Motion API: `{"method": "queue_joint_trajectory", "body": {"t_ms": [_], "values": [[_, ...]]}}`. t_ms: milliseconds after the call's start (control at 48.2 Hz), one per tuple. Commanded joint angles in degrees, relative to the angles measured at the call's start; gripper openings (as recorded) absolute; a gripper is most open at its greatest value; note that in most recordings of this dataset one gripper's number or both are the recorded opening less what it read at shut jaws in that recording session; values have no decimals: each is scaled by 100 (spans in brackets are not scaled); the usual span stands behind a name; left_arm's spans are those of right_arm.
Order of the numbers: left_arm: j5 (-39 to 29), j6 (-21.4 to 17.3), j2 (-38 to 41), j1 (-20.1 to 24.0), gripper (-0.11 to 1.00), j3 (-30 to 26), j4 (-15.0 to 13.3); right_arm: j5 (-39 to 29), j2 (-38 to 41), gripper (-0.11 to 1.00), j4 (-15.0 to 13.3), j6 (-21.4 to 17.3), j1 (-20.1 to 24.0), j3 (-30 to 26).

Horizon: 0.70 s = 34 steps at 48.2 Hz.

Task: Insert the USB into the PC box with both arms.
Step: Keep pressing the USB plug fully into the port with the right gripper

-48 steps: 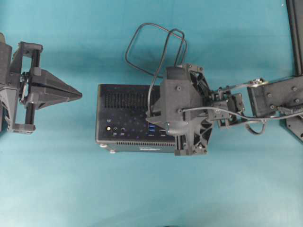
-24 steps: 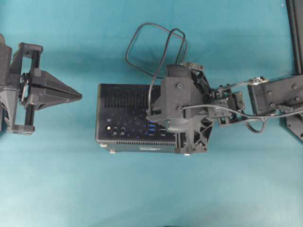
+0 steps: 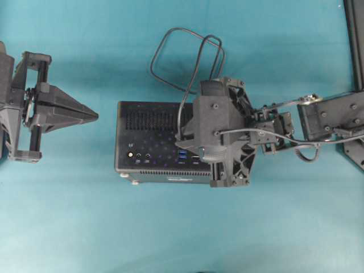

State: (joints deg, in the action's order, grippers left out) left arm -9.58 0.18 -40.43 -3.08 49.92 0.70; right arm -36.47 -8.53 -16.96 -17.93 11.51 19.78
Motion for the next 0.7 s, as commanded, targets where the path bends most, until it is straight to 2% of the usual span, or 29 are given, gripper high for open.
{"method": "queue_joint_trajectory", "body": {"t_ms": [0, 269, 684], "values": [[44, 9, -18, -9, 0, -176, 9, -44, 44, 9, 0, -53, -18, 26], [44, 9, -18, -18, 0, -176, 0, 18, -53, 9, -97, -26, -272, 26], [53, 9, -18, -9, 0, -149, 9, 44, -123, 9, -62, -62, -193, 149]]}}
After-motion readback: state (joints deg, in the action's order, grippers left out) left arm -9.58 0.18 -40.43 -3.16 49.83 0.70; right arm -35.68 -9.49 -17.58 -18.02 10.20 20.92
